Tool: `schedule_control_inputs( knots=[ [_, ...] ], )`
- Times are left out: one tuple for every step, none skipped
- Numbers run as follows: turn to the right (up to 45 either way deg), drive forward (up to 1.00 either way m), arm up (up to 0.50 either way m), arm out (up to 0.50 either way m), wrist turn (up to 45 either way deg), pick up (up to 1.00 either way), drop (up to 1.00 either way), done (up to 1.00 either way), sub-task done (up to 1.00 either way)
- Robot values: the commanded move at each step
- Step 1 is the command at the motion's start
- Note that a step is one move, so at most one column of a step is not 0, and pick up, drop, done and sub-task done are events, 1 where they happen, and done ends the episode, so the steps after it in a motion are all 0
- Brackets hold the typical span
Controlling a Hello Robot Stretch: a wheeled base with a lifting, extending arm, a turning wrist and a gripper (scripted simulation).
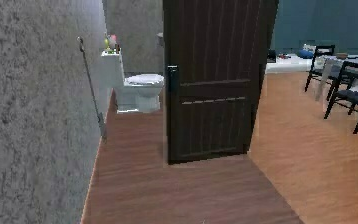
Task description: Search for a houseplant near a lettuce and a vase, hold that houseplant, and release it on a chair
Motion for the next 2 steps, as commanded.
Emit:
schedule_control_inputs(
  knots=[
    [30.0,0.00,0.00,0.00,0.0,0.00,0.00,0.00,0.00],
    [0.0,0.30,0.00,0.00,0.0,0.00,0.00,0.00,0.00]
  ],
)
